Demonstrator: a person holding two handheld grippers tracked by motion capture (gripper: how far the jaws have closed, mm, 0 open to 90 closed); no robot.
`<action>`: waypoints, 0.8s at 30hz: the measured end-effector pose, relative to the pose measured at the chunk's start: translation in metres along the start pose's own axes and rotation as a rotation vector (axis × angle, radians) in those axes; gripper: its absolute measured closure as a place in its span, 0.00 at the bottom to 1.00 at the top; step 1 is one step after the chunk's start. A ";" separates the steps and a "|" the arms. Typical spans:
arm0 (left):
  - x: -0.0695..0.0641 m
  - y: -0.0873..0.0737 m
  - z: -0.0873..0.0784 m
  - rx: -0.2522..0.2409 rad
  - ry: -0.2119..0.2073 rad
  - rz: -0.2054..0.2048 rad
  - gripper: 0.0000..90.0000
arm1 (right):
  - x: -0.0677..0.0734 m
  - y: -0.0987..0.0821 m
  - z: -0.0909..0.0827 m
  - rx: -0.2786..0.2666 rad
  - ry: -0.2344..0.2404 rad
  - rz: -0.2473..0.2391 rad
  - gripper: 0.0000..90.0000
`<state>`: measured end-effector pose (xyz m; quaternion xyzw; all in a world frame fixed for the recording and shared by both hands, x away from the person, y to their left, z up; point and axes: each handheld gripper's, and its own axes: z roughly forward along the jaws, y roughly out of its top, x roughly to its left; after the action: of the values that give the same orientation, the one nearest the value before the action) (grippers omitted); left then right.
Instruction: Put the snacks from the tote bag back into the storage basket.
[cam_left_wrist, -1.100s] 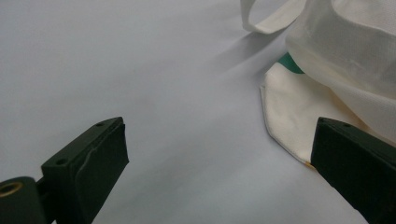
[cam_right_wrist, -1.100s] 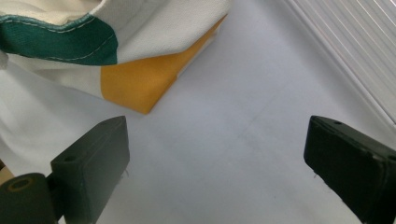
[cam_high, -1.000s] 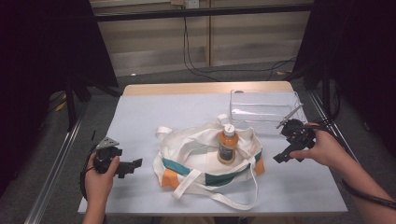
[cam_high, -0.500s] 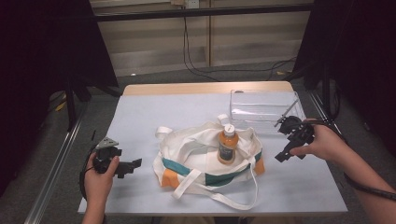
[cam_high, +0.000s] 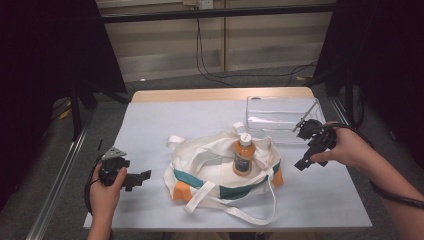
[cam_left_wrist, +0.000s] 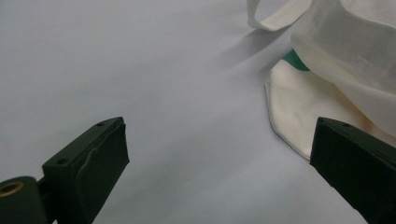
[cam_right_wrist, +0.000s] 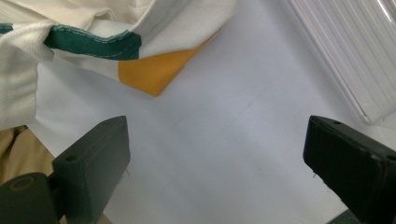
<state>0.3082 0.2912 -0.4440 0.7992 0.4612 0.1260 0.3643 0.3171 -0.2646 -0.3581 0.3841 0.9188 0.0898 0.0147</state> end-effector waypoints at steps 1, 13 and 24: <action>0.000 0.000 0.000 -0.002 0.000 -0.001 0.05 | 0.001 0.001 -0.001 -0.001 0.004 0.005 0.08; -0.001 0.000 0.000 0.008 -0.008 0.010 0.05 | 0.007 0.012 -0.011 0.003 -0.004 -0.015 0.08; -0.001 0.001 0.000 0.013 -0.010 0.015 0.05 | 0.017 0.028 -0.017 0.006 0.001 -0.050 0.08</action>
<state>0.3083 0.2901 -0.4438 0.8054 0.4544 0.1219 0.3605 0.3233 -0.2362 -0.3362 0.3609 0.9284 0.0868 0.0156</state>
